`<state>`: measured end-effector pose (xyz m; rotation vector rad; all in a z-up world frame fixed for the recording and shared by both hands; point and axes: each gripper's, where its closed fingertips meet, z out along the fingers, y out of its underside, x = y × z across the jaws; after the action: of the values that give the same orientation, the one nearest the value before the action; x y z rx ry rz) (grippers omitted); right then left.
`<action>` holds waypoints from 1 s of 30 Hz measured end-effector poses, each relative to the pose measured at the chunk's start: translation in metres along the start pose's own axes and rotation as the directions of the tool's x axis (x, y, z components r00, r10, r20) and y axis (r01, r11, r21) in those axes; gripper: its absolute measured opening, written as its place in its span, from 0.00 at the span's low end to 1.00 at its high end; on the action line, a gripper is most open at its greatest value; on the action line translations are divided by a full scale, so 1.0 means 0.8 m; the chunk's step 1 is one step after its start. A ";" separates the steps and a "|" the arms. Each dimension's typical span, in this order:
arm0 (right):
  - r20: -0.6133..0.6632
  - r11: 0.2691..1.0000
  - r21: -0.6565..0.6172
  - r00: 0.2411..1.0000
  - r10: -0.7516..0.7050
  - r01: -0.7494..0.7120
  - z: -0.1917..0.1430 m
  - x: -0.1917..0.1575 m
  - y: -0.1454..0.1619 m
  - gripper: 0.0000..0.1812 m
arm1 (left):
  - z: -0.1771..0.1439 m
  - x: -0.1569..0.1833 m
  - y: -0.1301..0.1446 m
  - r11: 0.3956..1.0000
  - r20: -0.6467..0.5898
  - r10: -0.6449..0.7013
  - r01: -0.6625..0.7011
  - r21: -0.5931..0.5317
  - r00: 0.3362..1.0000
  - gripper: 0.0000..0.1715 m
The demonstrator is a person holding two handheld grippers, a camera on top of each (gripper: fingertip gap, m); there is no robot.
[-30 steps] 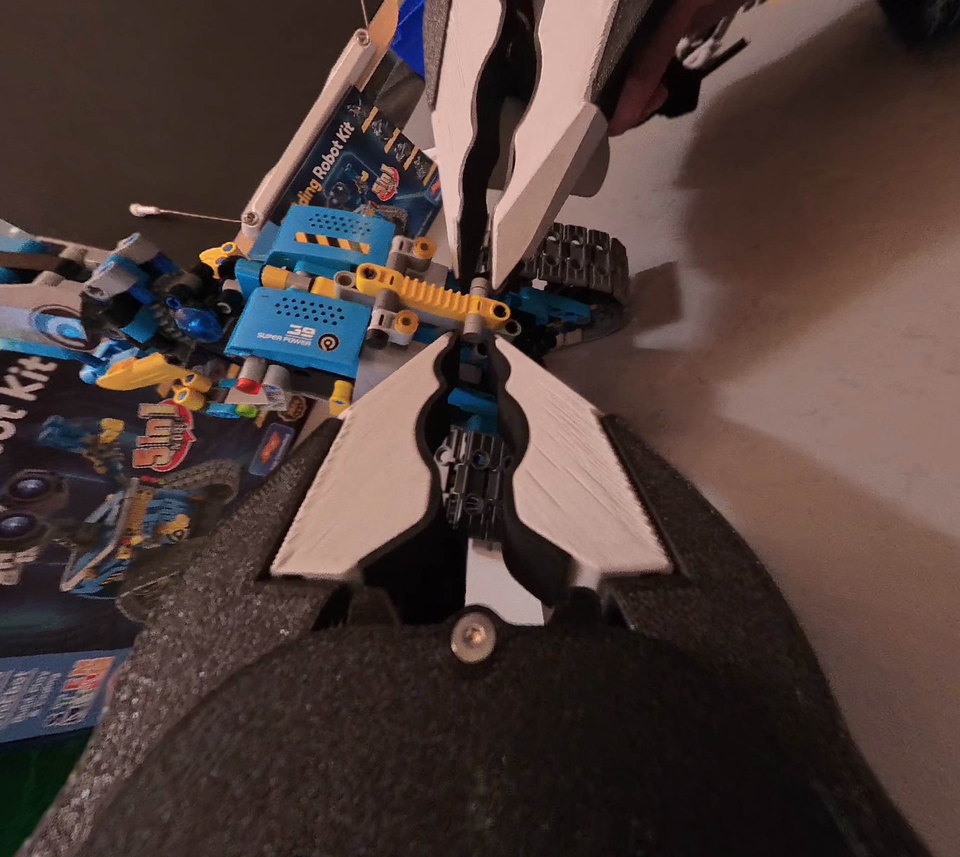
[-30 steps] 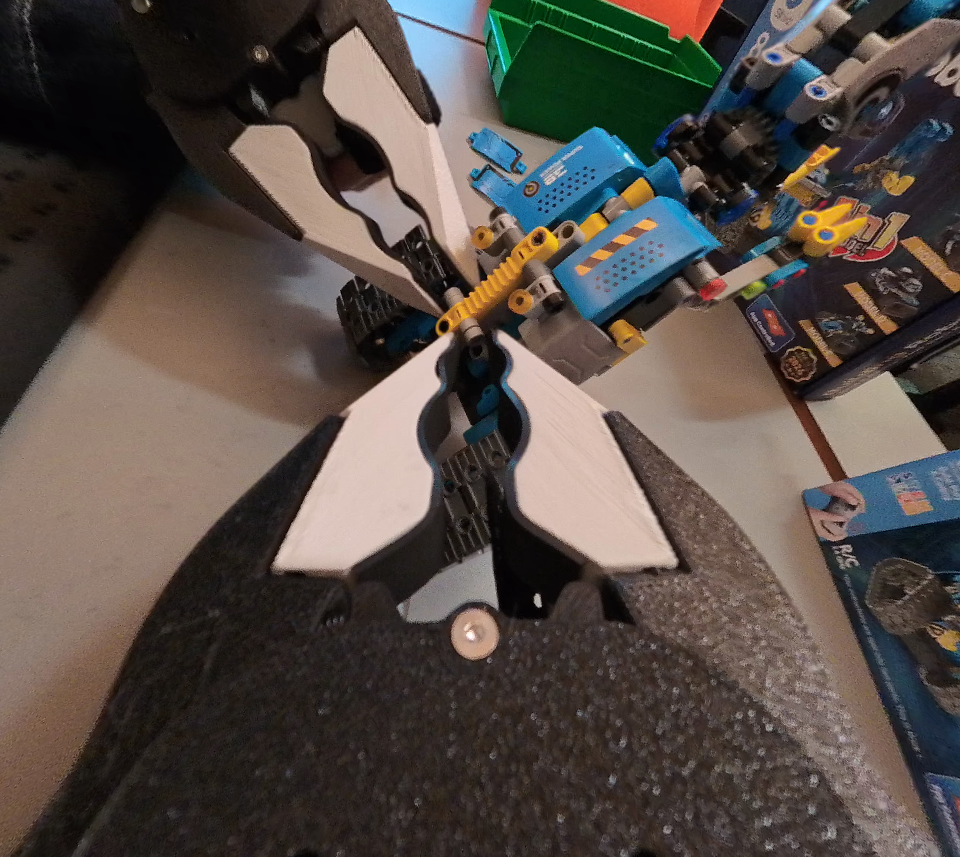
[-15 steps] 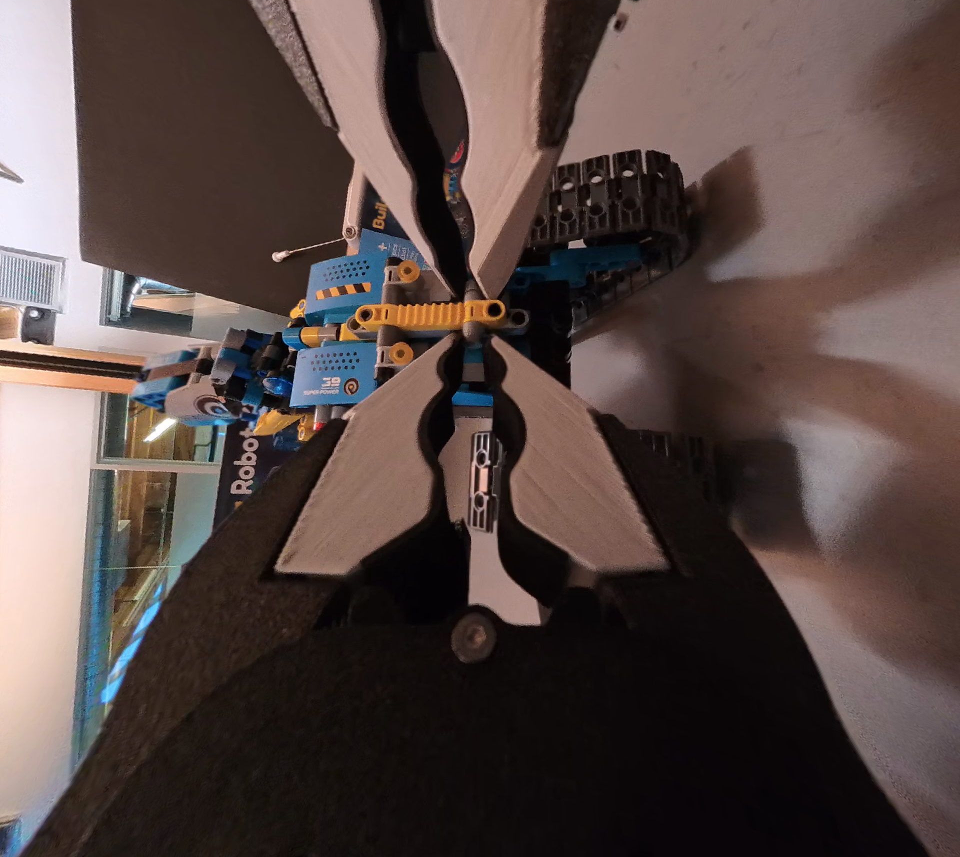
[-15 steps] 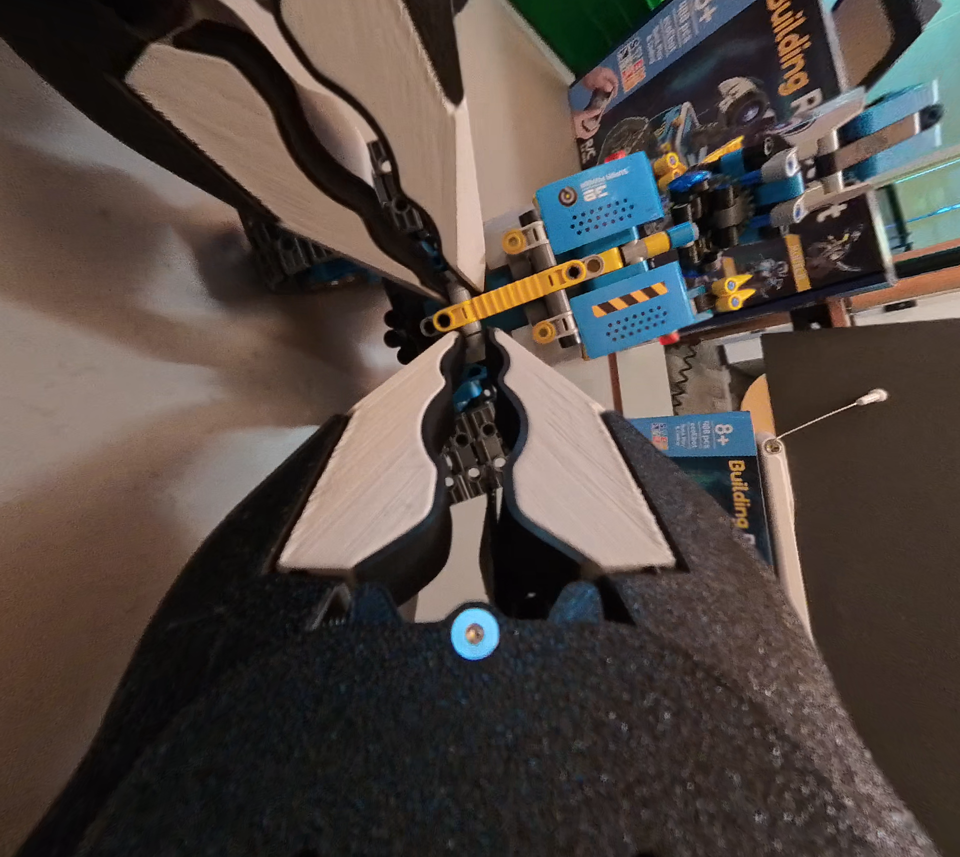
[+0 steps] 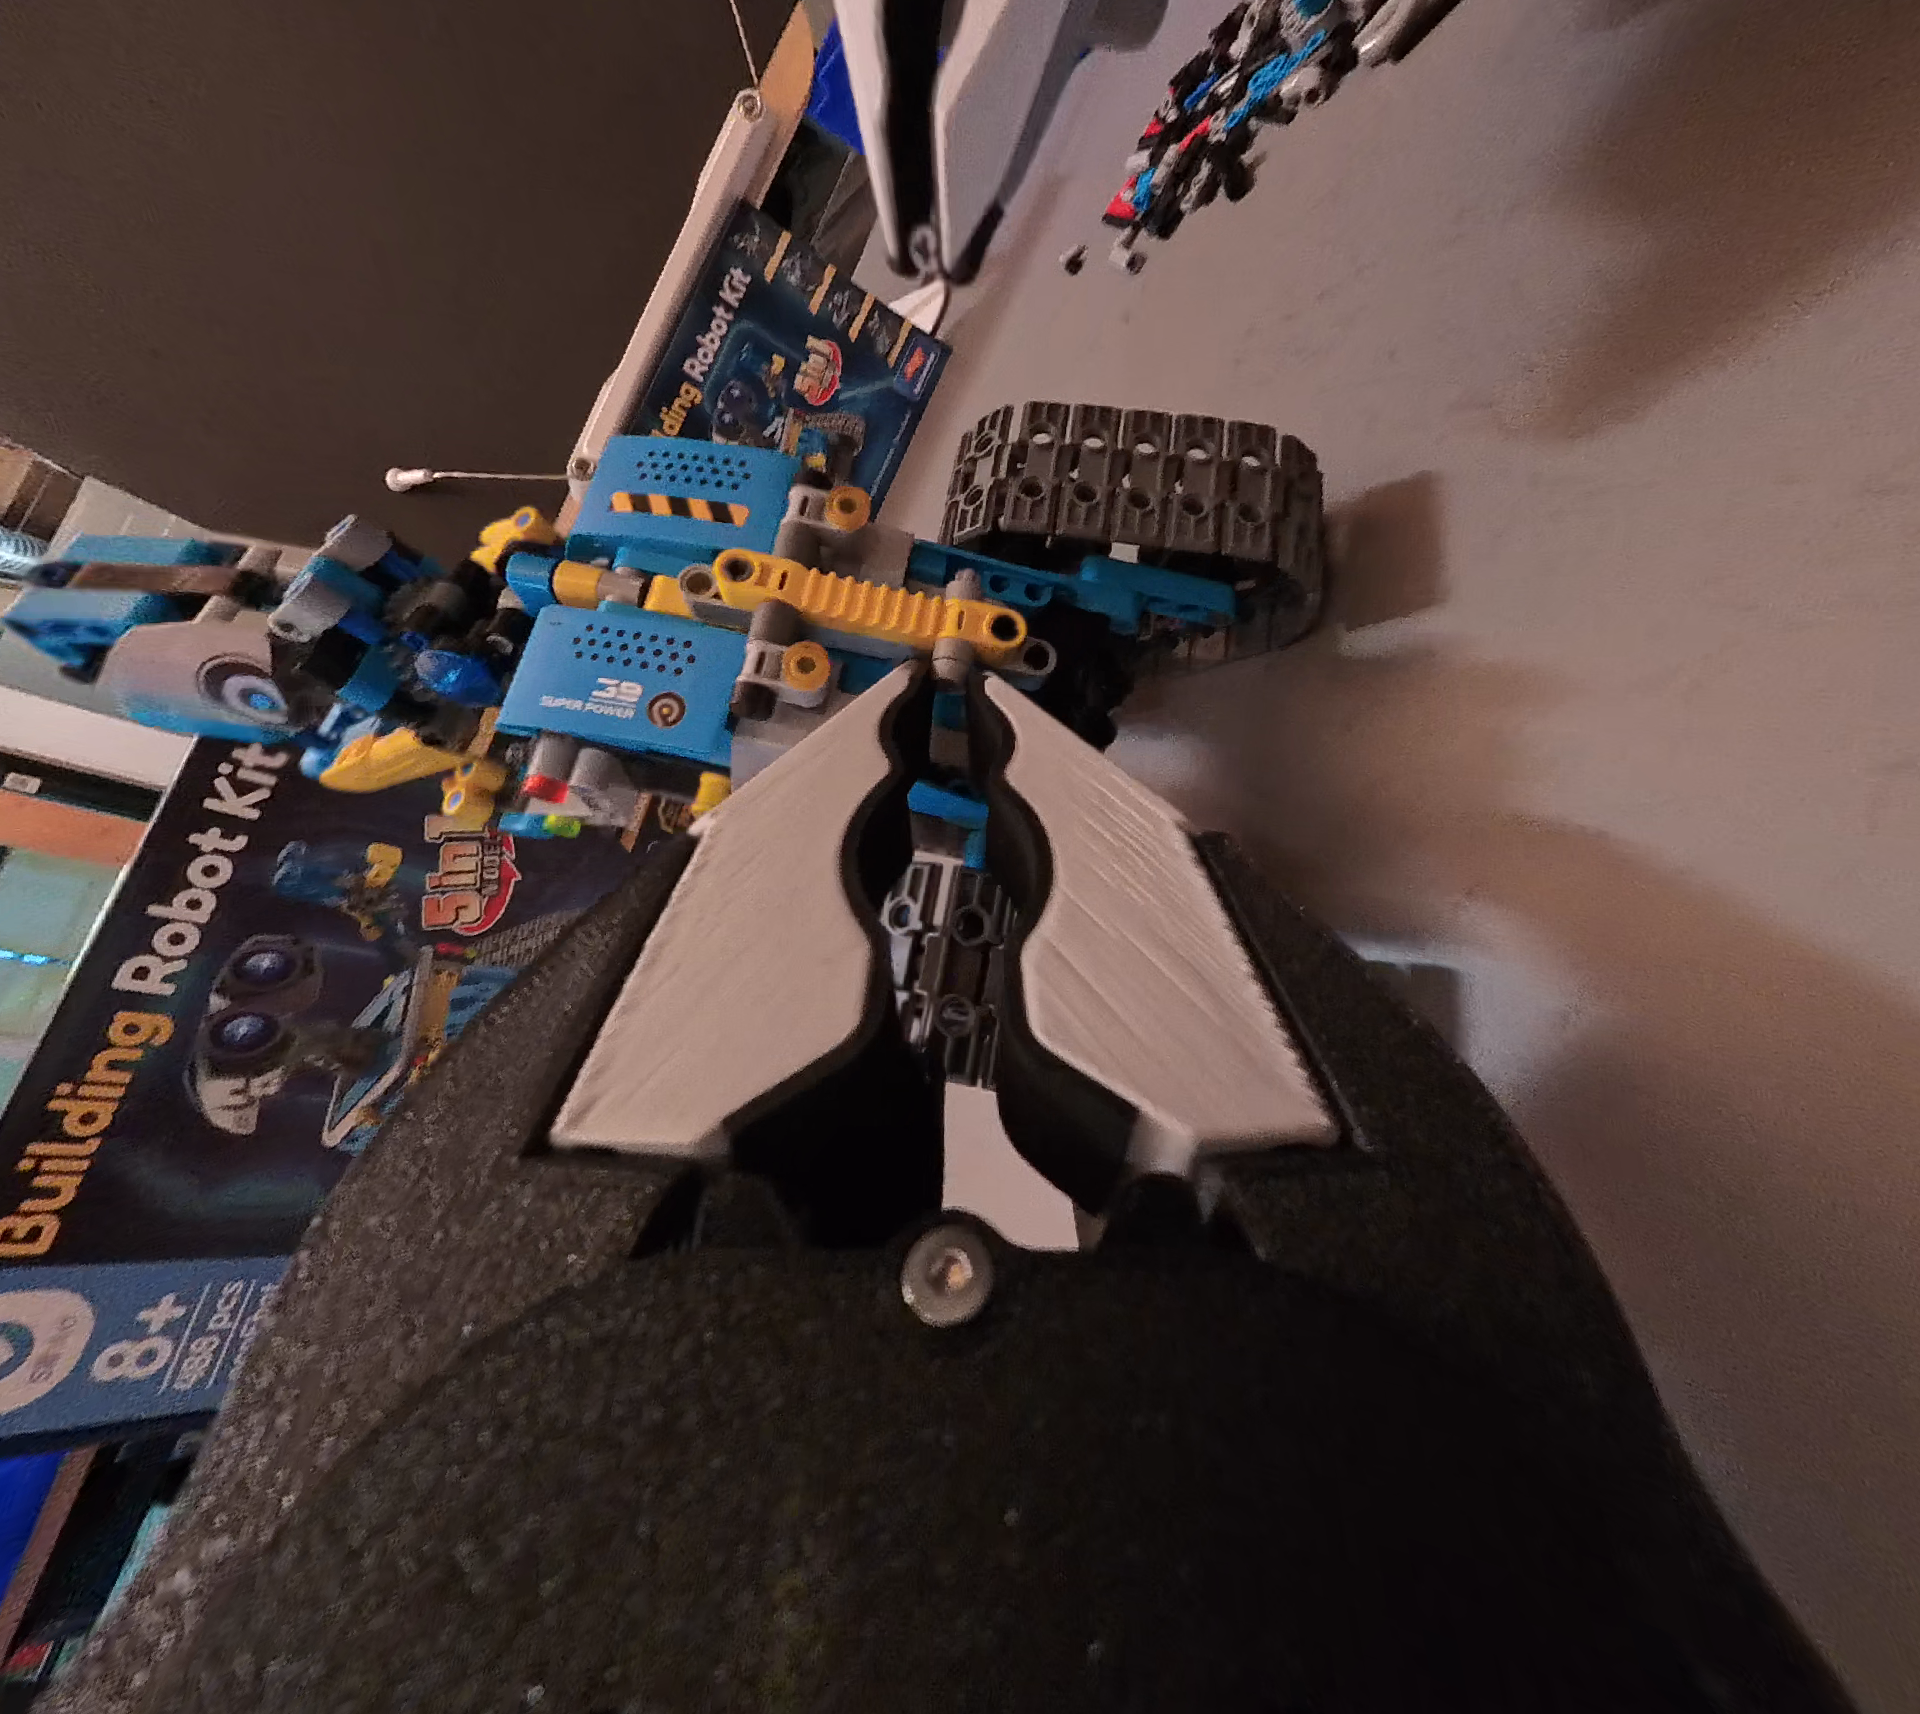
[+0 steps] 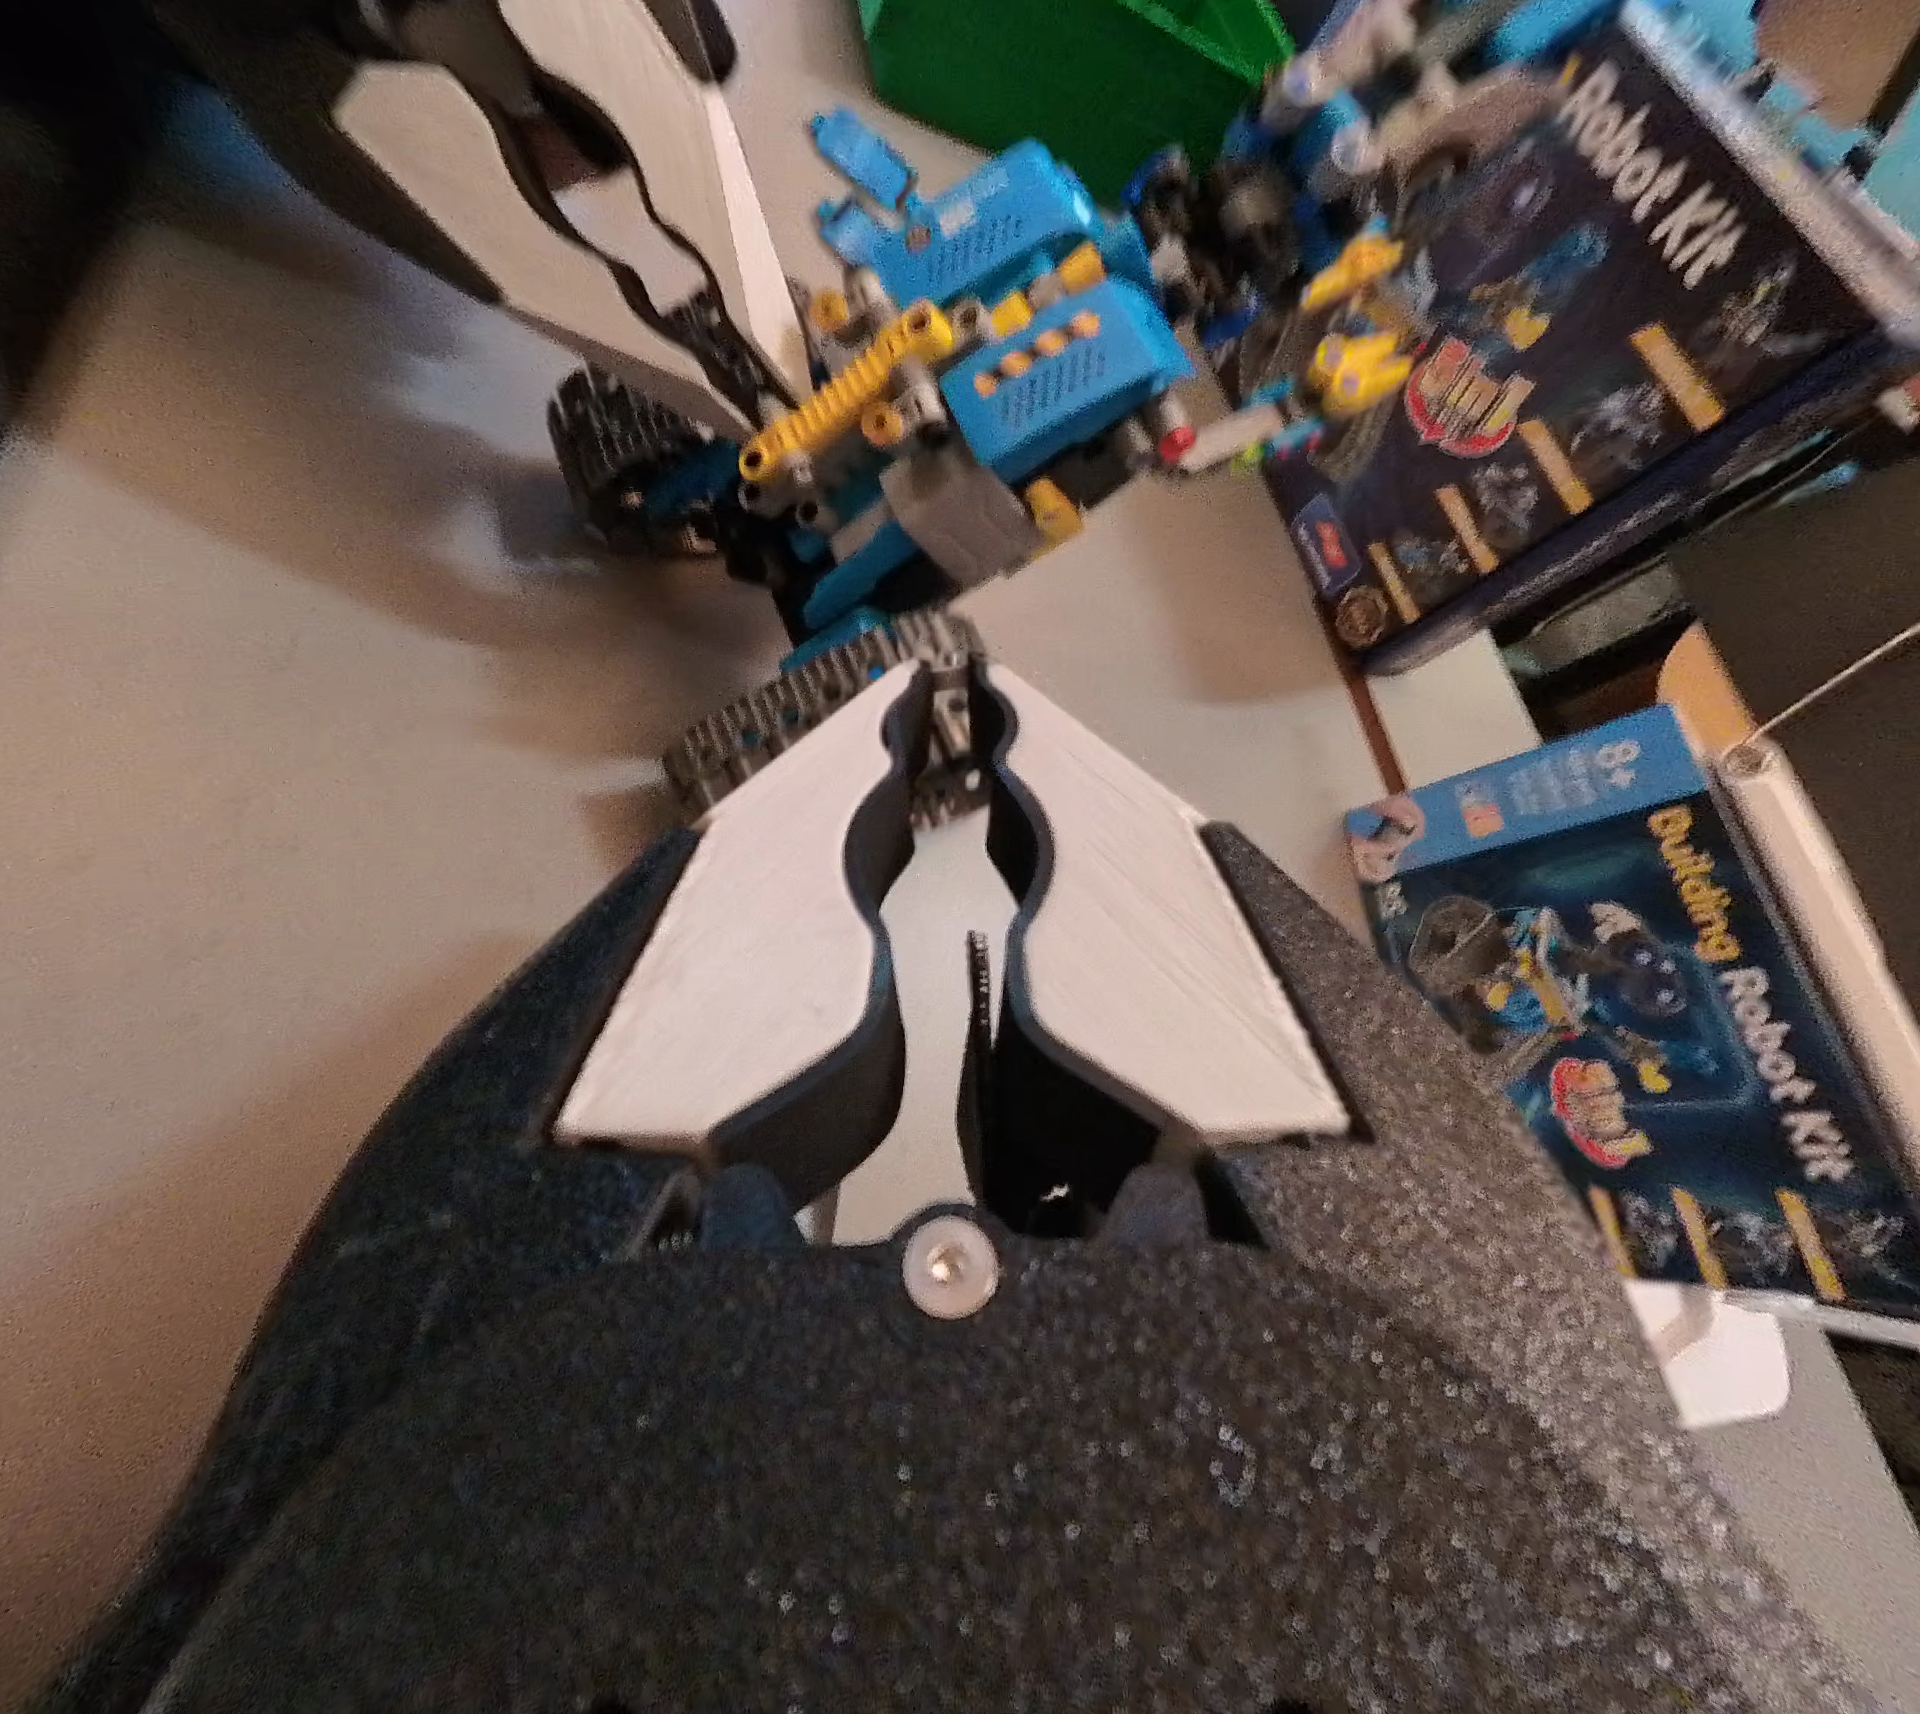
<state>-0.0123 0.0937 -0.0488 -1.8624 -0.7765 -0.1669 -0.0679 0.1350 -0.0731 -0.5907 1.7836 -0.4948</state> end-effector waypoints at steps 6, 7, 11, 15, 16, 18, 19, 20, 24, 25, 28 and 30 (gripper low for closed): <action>0.035 0.833 -0.464 0.933 0.358 -0.302 -0.062 0.000 0.163 0.03 | 0.000 0.011 -0.015 0.999 -0.026 -0.017 0.018 0.034 1.000 0.03; -0.043 0.760 -0.547 0.918 0.395 -0.352 -0.088 0.006 0.197 0.03 | 0.000 0.013 -0.016 0.999 -0.032 -0.026 0.027 0.037 0.999 0.03; -0.274 0.567 -0.575 0.792 0.546 -0.590 -0.172 0.020 0.246 0.03 | 0.002 0.023 -0.031 0.997 -0.066 -0.033 0.038 0.072 0.997 0.03; -0.335 0.551 -0.564 0.781 0.527 -0.615 -0.187 0.030 0.260 0.12 | 0.005 0.032 -0.042 0.994 -0.094 -0.043 0.053 0.098 0.995 0.02; -0.342 0.557 -0.559 0.783 0.520 -0.614 -0.188 0.033 0.258 0.12 | 0.005 0.031 -0.042 0.994 -0.093 -0.045 0.054 0.097 0.995 0.03; -0.336 0.610 -0.514 0.796 0.504 -0.603 -0.181 0.044 0.241 0.12 | 0.005 0.031 -0.041 0.993 -0.094 -0.053 0.063 0.099 0.994 0.02; -0.310 0.658 -0.476 0.812 0.495 -0.583 -0.171 0.048 0.225 0.11 | 0.005 0.030 -0.040 0.993 -0.092 -0.052 0.062 0.100 0.994 0.02; -0.257 0.719 -0.425 0.835 0.485 -0.549 -0.154 0.049 0.202 0.11 | 0.005 0.030 -0.039 0.993 -0.091 -0.049 0.059 0.101 0.995 0.02; 0.110 0.948 -0.128 0.946 0.306 -0.292 -0.056 -0.007 0.057 0.12 | 0.005 0.028 -0.037 0.990 -0.112 -0.079 0.091 0.108 0.991 0.03; 0.145 0.971 -0.086 0.961 0.235 -0.224 -0.036 -0.024 0.030 0.11 | 0.005 0.027 -0.036 0.990 -0.112 -0.079 0.091 0.108 0.991 0.02; 0.166 0.997 0.007 0.984 0.069 -0.071 0.002 -0.058 -0.020 0.05 | 0.004 0.028 -0.036 0.991 -0.110 -0.073 0.085 0.107 0.991 0.03; 0.114 1.000 0.018 0.994 0.000 -0.002 0.016 -0.061 -0.028 0.04 | 0.004 0.028 -0.036 0.991 -0.107 -0.068 0.079 0.105 0.992 0.03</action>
<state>-0.0663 0.0890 -0.0587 -1.8672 -0.8525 -0.0532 -0.0659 0.0986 -0.0734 -0.5645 1.8244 -0.6801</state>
